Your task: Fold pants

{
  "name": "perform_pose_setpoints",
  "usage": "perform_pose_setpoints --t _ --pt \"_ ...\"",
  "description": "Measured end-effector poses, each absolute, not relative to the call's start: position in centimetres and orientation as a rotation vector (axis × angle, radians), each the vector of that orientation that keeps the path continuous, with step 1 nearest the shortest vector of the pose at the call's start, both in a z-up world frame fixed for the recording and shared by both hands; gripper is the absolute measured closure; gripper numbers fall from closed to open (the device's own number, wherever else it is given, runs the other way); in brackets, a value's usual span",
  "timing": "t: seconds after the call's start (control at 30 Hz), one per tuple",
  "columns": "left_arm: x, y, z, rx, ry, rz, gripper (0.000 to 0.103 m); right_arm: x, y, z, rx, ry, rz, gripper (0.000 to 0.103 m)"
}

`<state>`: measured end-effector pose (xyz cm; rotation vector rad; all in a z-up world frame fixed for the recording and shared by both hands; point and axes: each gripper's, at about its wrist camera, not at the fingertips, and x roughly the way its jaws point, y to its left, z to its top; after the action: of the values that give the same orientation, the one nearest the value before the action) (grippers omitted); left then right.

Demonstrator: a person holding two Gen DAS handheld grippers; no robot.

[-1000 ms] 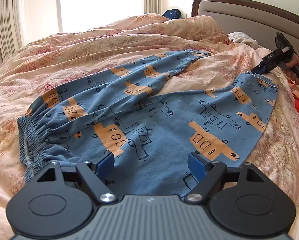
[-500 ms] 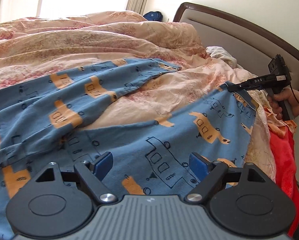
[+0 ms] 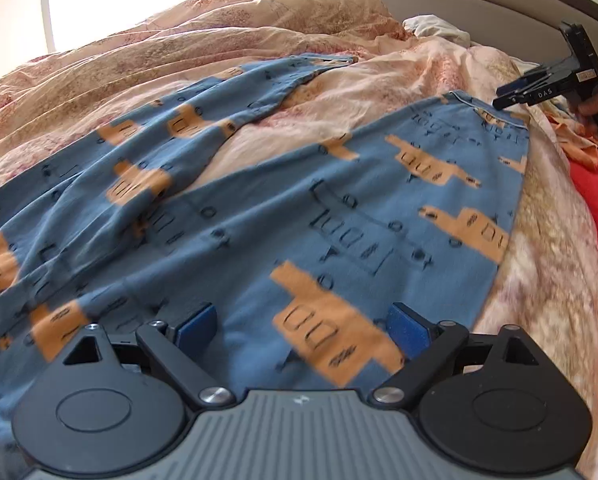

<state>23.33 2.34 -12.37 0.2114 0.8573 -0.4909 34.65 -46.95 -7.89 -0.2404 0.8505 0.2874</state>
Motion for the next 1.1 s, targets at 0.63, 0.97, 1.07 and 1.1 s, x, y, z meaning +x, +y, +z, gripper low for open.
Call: perform_pose_setpoints --t 0.63,0.97,1.07,1.1 --pt "38.2 21.6 -2.7 0.283 0.804 -0.205 0.011 46.7 -19.7 0.8 -0.415 0.644 0.894 0.008" --pt "43.1 23.5 -8.9 0.325 1.005 -0.419 0.066 53.1 -12.9 -3.9 -0.509 0.674 0.932 0.01" --pt "41.9 23.2 -8.8 0.374 0.944 -0.488 0.101 54.1 -11.7 -5.1 -0.561 0.689 0.969 0.012" --pt "41.2 23.0 -8.6 0.386 0.913 -0.514 0.102 54.4 -11.3 -5.5 -0.596 0.692 0.982 0.013"
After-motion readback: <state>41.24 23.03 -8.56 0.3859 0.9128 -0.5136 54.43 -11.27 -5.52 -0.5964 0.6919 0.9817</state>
